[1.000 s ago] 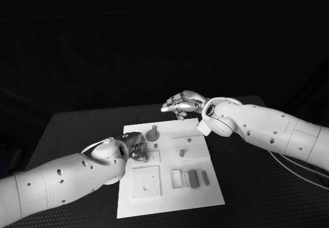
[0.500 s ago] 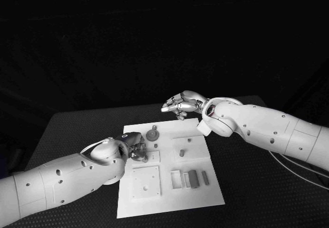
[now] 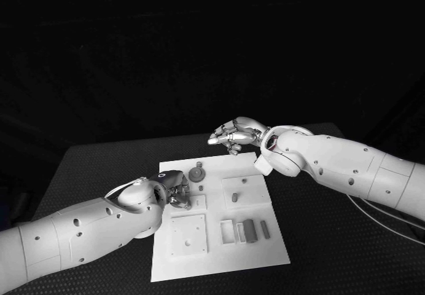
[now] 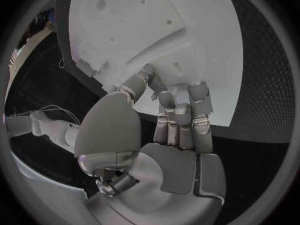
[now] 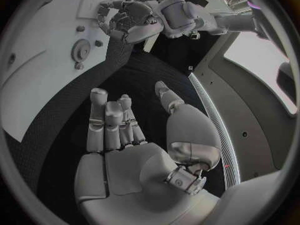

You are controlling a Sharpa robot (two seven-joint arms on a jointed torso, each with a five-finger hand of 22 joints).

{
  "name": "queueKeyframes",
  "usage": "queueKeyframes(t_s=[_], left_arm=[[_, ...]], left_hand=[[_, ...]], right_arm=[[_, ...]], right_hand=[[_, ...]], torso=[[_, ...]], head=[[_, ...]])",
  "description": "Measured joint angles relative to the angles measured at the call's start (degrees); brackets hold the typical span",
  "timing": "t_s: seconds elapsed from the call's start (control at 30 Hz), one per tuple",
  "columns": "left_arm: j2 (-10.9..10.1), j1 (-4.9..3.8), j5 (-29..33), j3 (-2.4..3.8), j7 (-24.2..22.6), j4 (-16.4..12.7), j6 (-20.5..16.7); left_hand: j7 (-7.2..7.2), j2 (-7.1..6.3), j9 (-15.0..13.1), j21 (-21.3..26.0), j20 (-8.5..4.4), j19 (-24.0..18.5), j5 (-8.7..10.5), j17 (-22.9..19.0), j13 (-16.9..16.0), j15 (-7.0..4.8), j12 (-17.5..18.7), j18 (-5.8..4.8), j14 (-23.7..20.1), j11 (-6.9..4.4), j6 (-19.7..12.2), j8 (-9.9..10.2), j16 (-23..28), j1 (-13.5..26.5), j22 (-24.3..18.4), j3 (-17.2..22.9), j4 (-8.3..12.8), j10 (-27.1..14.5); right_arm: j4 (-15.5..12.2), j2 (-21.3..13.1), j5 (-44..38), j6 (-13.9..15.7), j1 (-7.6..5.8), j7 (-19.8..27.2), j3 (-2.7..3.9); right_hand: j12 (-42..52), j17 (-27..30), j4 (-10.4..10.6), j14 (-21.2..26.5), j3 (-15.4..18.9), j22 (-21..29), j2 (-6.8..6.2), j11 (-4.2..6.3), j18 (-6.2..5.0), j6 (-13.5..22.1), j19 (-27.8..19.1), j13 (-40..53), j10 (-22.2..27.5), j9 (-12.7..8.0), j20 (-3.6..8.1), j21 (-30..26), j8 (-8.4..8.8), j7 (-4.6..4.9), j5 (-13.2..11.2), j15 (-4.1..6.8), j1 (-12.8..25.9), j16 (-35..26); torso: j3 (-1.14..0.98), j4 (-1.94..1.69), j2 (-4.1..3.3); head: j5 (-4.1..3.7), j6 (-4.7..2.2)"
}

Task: Assemble the parts on the task board

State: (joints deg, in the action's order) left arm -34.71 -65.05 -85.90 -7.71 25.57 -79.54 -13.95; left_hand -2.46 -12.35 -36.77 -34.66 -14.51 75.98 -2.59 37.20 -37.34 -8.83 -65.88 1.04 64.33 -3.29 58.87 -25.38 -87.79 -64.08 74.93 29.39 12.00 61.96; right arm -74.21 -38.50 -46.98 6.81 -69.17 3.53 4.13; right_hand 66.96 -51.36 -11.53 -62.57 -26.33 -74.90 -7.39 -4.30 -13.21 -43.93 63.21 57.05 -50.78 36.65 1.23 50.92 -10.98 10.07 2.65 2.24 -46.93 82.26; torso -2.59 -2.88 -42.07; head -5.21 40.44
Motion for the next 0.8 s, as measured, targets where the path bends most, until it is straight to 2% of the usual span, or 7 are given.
queueKeyframes(t_s=[0.23,0.8], left_arm=[[0.4,0.0,0.1,-0.04,0.0,0.0,0.3],[0.9,0.01,0.1,-0.02,-0.1,0.1,0.7]], left_hand=[[-0.34,-0.47,-0.1,0.2,0.01,0.0,0.0,0.0,0.0,-0.07,0.0,0.0,0.1,-0.01,-0.3,0.0,0.0,0.5,0.0,-0.1,-0.1,0.0],[-0.41,-0.47,-0.1,0.2,0.11,0.1,0.0,0.0,0.0,-0.1,0.0,0.0,0.1,-0.01,-0.4,-0.2,0.0,0.5,0.0,-0.2,-0.1,0.0]], right_arm=[[0.0,0.0,0.0,0.0,0.0,0.0,0.0],[-0.1,-0.1,0.0,0.0,0.0,0.0,0.0]], right_hand=[[0.0,0.0,0.0,0.0,0.0,0.0,0.0,0.0,0.0,0.0,0.0,-0.1,0.0,0.1,-0.01,0.0,0.0,0.02,0.0,0.0,0.0,0.0],[0.0,0.0,0.0,0.0,0.0,0.0,0.0,0.0,0.01,0.0,0.1,0.0,0.0,0.0,-0.1,0.0,0.0,0.03,0.0,0.0,0.0,0.0]], torso=[[-0.04,0.01,0.0],[-0.04,0.04,0.0]], head=[[-0.03,0.05],[-0.19,0.09]])
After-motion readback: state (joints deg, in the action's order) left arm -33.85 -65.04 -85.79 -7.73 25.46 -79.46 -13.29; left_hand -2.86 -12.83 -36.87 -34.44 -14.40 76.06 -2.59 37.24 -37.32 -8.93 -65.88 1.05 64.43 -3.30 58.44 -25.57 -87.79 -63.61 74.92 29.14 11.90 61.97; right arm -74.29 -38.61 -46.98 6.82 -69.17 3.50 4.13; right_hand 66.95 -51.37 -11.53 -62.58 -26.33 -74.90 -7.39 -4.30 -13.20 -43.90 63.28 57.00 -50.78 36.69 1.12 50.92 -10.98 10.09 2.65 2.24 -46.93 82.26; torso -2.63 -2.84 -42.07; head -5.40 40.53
